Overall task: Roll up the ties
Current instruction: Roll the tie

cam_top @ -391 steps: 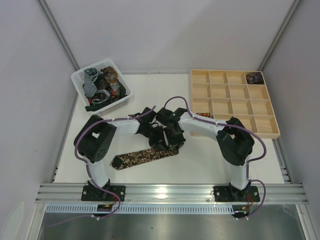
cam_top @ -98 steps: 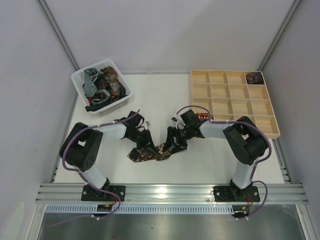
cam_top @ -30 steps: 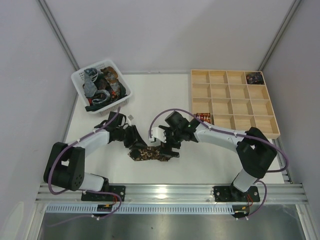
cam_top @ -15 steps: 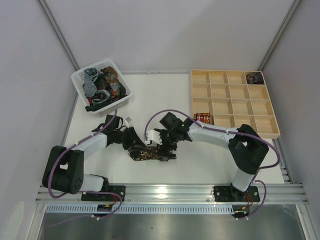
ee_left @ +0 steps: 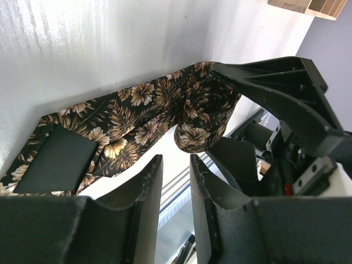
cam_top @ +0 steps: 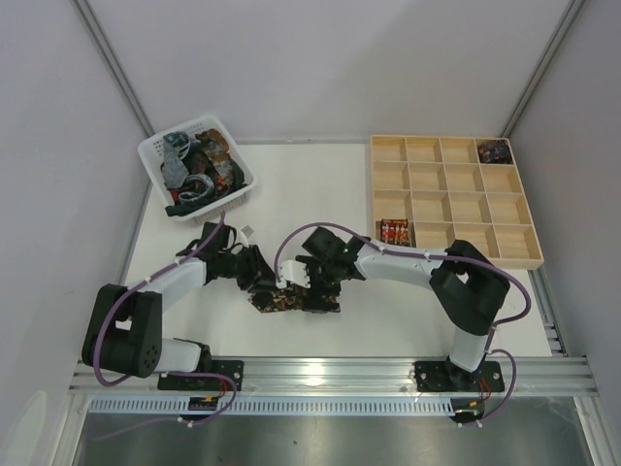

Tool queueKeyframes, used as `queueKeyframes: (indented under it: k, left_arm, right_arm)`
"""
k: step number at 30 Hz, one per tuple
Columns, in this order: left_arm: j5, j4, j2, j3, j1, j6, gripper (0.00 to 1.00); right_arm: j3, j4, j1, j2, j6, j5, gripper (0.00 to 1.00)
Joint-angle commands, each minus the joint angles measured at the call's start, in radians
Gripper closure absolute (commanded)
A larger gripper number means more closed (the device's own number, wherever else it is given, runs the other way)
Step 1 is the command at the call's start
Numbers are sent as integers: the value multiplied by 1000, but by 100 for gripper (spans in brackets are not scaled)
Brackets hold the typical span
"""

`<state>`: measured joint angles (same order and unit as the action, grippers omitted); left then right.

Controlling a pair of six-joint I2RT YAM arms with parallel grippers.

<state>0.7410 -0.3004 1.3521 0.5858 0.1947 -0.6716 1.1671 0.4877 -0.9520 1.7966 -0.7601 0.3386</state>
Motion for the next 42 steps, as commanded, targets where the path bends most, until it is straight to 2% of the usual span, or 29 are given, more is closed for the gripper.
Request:
queueKeyframes:
  k: [1, 13, 15, 18, 19, 22, 25, 30, 33, 35, 36, 37, 38, 39, 42]
  left_arm:
    - [31, 12, -21, 11, -17, 24, 68]
    - [49, 9, 5, 17, -26, 33, 67]
    - [52, 9, 7, 20, -26, 37, 68]
    - [51, 9, 10, 22, -26, 37, 68]
    - [52, 12, 12, 22, -26, 38, 67]
    - [52, 14, 13, 22, -26, 38, 68]
    - [52, 10, 13, 22, -28, 38, 68]
    - [52, 9, 13, 23, -28, 38, 68]
    - [51, 1, 13, 28, -28, 40, 67]
    - [46, -5, 15, 32, -28, 43, 67]
    - [44, -11, 15, 35, -28, 46, 67]
    - [43, -14, 16, 39, -28, 47, 67]
    - [41, -14, 16, 40, -28, 49, 67]
    - [40, -22, 16, 45, -28, 49, 67]
    - [40, -34, 19, 54, -28, 58, 67]
  right_arm:
    - [8, -34, -13, 20, -1, -50, 0]
    - [0, -17, -24, 63, 1, -52, 0]
    - [2, -15, -25, 64, 4, -53, 3]
    - [6, -8, -25, 72, 1, -47, 13]
    - [9, -6, -24, 75, 4, -46, 22]
    - [14, 12, -25, 87, 8, -33, 35]
    - [13, 22, -24, 90, 15, -23, 44]
    - [8, 20, -21, 84, 27, 0, 53]
    - [9, 14, -19, 83, 44, -1, 54]
    - [14, 11, -13, 83, 56, 3, 51]
    - [19, 8, -10, 76, 74, 5, 32]
    - [22, -4, -2, 73, 93, -7, 22]
    - [23, -8, 2, 63, 106, -10, 5]
    - [28, -11, 7, 54, 128, -9, 0]
    - [25, -57, 25, -9, 186, -50, 0]
